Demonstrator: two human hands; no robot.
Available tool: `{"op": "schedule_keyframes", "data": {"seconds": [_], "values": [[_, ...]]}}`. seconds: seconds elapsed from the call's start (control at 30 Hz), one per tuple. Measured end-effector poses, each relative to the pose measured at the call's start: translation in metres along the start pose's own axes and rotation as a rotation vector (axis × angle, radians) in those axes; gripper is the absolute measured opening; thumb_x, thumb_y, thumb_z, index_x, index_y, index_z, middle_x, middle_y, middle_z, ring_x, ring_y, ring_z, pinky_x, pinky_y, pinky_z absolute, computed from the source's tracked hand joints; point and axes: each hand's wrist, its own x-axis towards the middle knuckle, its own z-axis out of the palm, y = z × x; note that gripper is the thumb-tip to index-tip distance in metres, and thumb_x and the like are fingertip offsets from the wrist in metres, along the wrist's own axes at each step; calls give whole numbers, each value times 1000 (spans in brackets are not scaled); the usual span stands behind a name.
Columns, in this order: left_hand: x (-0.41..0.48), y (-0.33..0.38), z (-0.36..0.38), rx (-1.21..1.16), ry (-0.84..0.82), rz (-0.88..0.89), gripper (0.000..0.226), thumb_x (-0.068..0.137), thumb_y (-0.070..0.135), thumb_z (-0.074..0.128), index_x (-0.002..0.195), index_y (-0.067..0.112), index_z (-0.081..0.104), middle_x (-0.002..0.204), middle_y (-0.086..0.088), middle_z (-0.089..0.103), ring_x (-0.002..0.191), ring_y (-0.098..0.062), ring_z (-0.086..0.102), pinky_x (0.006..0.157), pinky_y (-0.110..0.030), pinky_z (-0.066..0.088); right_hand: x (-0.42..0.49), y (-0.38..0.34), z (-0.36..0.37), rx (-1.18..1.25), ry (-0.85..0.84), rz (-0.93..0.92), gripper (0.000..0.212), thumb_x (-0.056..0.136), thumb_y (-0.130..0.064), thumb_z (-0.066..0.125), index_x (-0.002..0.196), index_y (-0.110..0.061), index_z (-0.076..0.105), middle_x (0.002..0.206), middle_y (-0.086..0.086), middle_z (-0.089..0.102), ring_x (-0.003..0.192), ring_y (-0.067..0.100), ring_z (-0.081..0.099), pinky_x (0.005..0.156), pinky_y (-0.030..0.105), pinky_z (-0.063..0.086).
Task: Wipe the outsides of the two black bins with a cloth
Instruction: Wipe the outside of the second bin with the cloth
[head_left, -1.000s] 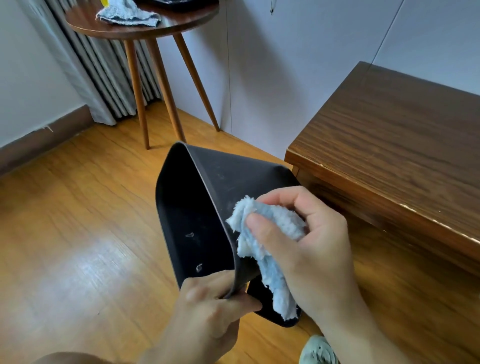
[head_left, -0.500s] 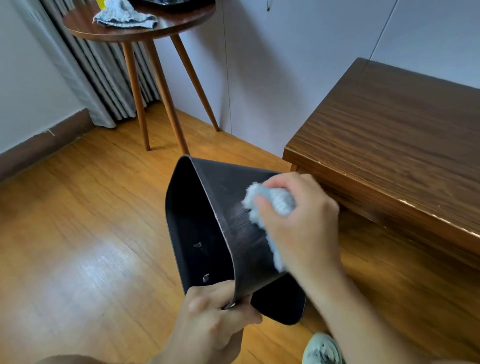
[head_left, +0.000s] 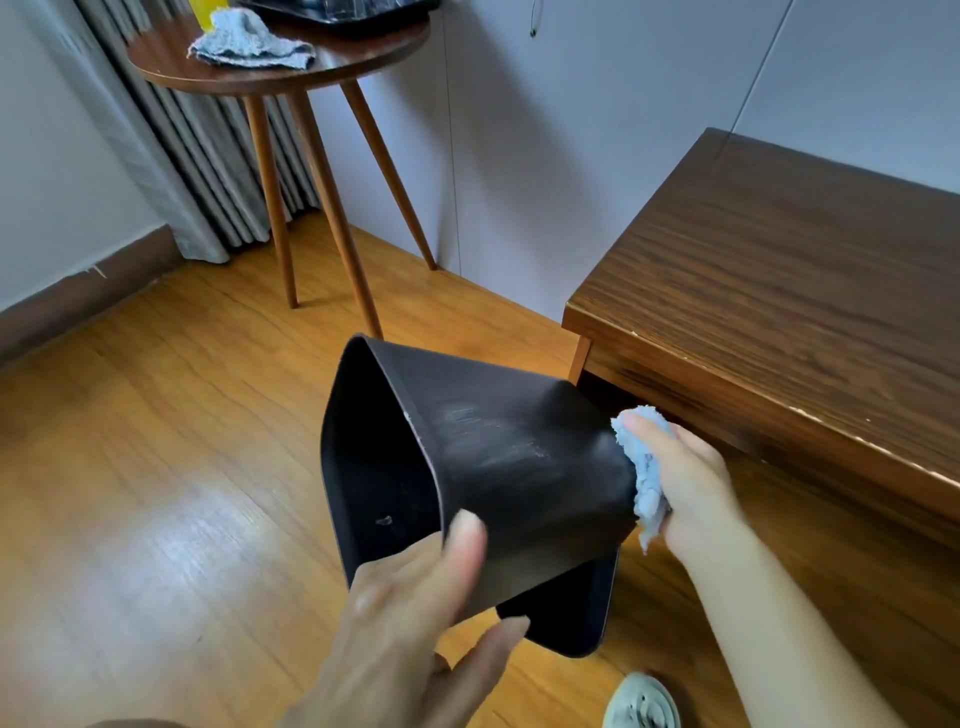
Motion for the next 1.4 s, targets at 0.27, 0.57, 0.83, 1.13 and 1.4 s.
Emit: {"op": "schedule_keyframes", "data": {"seconds": [0.27,0.57,0.83,1.13,1.4], "values": [[10,21,4,-392,504,-307,85,85,65,59,157,54,14,126,48,50,117,23,47,95,-20,49,-19,-1,12,-35,-42,-153,31,80,-19,86,103,-27,66,104,-2,71,96,19,69,66,31,58],[32,-7,-18,-51,572,-413,47,88,28,77,131,44,66,105,37,63,101,18,59,80,-4,49,-35,13,18,-14,30,-361,37,81,-21,85,111,-29,65,107,-7,69,98,18,70,68,28,59],[38,-12,-22,-353,685,-496,52,110,28,41,159,37,27,111,55,46,106,29,49,86,-12,41,-42,7,17,61,22,-448,30,83,-19,83,100,-34,64,105,-10,69,97,18,70,70,30,60],[46,-12,-42,-716,632,-663,14,95,44,63,101,34,71,93,8,79,93,-19,75,82,-39,56,-36,18,13,7,-58,-414,32,84,-9,80,105,-26,64,113,-6,73,103,22,71,78,37,61],[38,-9,-44,-370,664,-252,12,92,33,61,101,35,69,97,6,73,89,-14,70,72,-32,58,-18,26,5,78,-200,-241,33,86,6,71,110,-15,63,110,-2,75,107,25,70,75,31,56]]}}
